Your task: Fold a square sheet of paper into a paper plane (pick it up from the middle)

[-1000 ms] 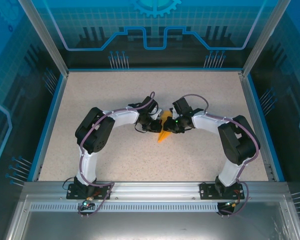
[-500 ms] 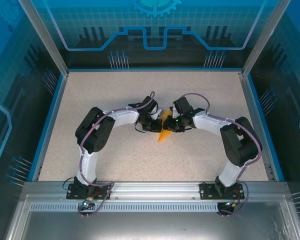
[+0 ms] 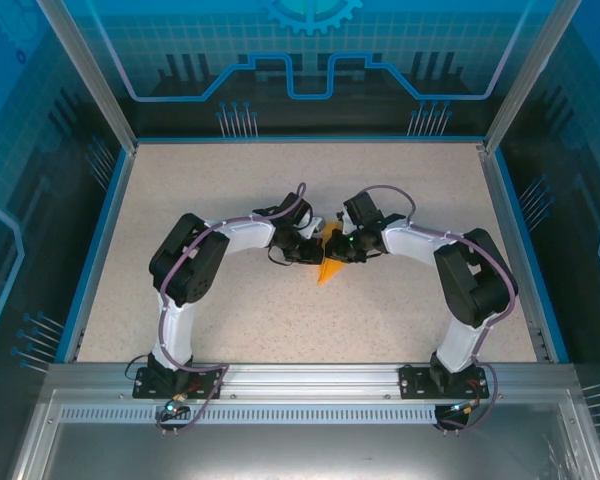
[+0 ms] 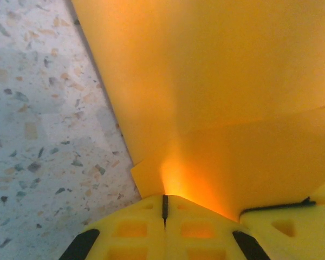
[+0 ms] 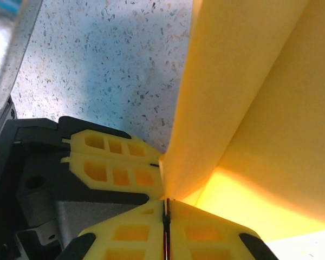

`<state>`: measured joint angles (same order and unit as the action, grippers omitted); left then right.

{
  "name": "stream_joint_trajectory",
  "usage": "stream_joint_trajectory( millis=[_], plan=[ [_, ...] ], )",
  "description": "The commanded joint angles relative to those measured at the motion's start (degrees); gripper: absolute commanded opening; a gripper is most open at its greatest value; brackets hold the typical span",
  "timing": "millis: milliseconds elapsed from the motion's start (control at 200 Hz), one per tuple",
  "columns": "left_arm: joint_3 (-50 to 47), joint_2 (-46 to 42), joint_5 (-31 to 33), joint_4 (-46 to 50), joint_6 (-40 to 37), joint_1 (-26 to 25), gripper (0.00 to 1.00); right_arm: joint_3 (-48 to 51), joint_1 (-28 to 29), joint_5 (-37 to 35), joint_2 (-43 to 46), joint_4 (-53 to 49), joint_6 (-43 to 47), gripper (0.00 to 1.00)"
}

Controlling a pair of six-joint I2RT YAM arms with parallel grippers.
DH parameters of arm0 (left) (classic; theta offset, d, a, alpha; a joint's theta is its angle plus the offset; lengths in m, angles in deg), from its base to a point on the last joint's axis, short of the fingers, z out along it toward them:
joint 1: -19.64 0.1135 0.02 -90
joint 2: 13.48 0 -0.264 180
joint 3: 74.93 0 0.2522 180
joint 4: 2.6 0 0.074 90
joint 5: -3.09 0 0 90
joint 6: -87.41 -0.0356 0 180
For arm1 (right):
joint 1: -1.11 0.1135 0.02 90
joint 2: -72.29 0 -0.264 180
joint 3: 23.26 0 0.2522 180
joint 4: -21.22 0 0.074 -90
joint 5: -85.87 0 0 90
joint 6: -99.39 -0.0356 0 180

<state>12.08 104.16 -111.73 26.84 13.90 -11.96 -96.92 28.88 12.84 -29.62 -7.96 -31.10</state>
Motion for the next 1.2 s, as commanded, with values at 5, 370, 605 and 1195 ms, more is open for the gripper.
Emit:
stream_joint_trajectory(
  millis=[5, 370, 605, 1195],
  plan=[
    [-2.55, -0.62, -1.01, -0.37, 0.01, 0.87, 0.0, -1.84, 0.53, 0.88, -1.55, -0.05, 0.24, 0.09],
    [-4.94, -2.32, -4.73, -4.11, 1.81, 2.23, 0.0, -3.36, 0.35, 1.48, -4.15, -0.42, 1.12, 0.09],
    [-6.28, -3.55, -6.83, -6.19, 2.89, 2.83, 0.0, -4.53, 0.36, 1.81, -5.38, -1.19, 1.8, 0.09],
    [-9.71, -10.4, -5.9, -7.24, 4.42, 3.35, 0.03, -5.75, 0.53, 2.24, -6.88, -2.07, 2.69, 0.11]
  ],
)
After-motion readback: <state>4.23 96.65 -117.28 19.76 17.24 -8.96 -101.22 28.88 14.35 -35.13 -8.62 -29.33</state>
